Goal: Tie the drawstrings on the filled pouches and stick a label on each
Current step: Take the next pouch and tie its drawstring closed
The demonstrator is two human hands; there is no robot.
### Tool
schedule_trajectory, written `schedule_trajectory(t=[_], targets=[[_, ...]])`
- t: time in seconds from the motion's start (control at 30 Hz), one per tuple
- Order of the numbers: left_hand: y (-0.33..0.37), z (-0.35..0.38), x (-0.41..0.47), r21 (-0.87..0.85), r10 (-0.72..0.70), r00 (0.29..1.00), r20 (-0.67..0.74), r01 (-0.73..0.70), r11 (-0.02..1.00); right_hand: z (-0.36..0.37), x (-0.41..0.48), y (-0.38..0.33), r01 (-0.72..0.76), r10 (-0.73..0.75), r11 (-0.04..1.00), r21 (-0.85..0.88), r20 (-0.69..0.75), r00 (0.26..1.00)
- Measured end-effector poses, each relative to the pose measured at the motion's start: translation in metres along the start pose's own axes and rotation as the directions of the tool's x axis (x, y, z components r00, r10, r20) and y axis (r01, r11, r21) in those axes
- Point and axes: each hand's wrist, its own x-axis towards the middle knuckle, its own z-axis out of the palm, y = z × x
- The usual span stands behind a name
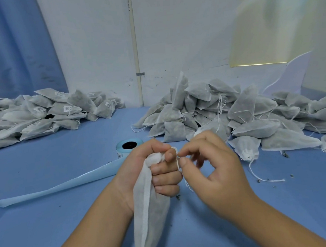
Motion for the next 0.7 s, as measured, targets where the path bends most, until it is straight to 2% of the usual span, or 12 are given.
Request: schedule_trajectory(t=[0.07,0.17,0.27,0.37,0.47,0.57,0.7], targets=[[0.000,0.000,0.000,-0.010,-0.004,1.000,-0.001,0.004,1.000,-0.002,0.003,0.007,-0.099,0.097,0.992,-0.077,-0.034,0.995],[0.001,0.001,0.002,-0.033,-0.016,0.995,-0.101,0.012,0.999,-0.008,0.007,0.016,-0.201,0.196,0.973,-0.112,-0.052,0.979],[0.002,-0.002,0.005,-0.102,-0.052,0.975,-0.215,0.031,0.994,-0.012,0.009,0.011,-0.091,0.081,0.987,-0.133,-0.081,0.993],[0.002,-0.007,0.006,-0.179,-0.093,0.958,-0.272,0.044,0.983,-0.009,0.007,0.007,0.008,-0.009,0.996,-0.091,-0.008,1.000],[0.002,-0.006,0.006,-0.185,-0.127,0.958,-0.258,0.080,0.979,-0.004,0.004,0.008,-0.141,0.144,0.989,-0.032,0.102,0.984],[0.002,-0.001,0.005,-0.110,-0.135,0.967,-0.218,0.113,0.988,-0.003,0.002,0.014,-0.326,0.306,0.943,0.069,0.205,0.930],[0.002,0.003,0.004,-0.038,-0.135,0.975,-0.178,0.131,0.991,-0.003,0.005,0.015,-0.413,0.384,0.899,0.143,0.190,0.903]])
